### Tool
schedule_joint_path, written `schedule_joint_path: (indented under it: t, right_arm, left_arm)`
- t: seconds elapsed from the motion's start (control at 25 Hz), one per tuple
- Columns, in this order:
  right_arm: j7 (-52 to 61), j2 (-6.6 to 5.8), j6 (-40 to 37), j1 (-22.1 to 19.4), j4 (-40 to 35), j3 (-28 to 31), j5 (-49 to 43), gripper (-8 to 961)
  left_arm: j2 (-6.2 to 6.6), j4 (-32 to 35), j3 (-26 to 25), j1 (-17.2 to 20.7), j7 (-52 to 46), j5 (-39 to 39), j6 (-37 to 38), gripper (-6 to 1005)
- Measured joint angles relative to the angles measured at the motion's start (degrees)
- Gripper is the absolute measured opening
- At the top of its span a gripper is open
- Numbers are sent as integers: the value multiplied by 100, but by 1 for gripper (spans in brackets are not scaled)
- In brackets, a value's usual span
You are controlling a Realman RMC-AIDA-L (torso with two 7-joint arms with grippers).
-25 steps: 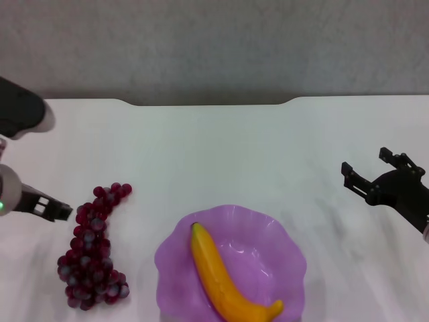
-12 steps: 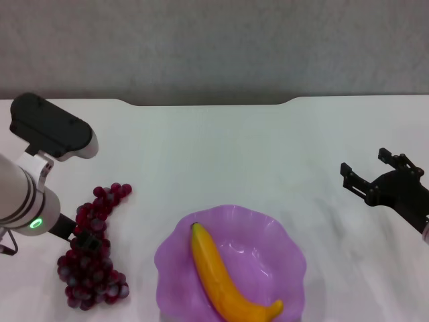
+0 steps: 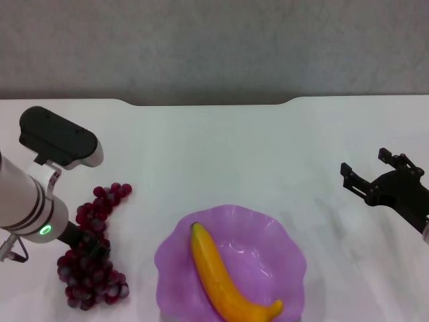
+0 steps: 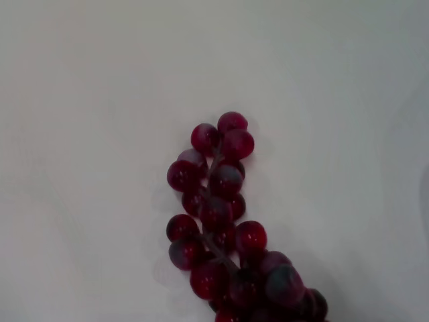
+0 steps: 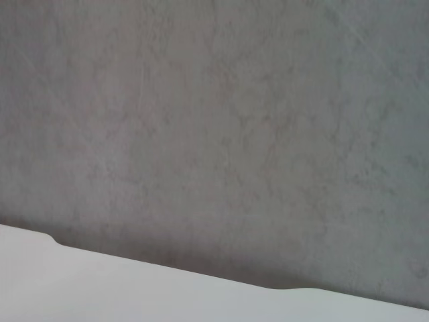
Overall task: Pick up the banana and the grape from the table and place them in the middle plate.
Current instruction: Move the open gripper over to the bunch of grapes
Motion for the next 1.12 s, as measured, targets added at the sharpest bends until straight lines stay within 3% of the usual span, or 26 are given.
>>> schedule_joint_path:
  t: [0.52,0.68,1.12]
  right_arm:
    - [0,0,-2,0,0,0,0,889]
    - [0,0,-5,-3,0,0,0,889]
    - [0,0,-19,-8,0,-36,0,888]
  left_arm:
    - [-13,-244,-90,-21,10,3,352,551]
    - [-22,-247,-60,1,4,53,443,395]
    - [-22,-247,-56,30,6,67,560,322]
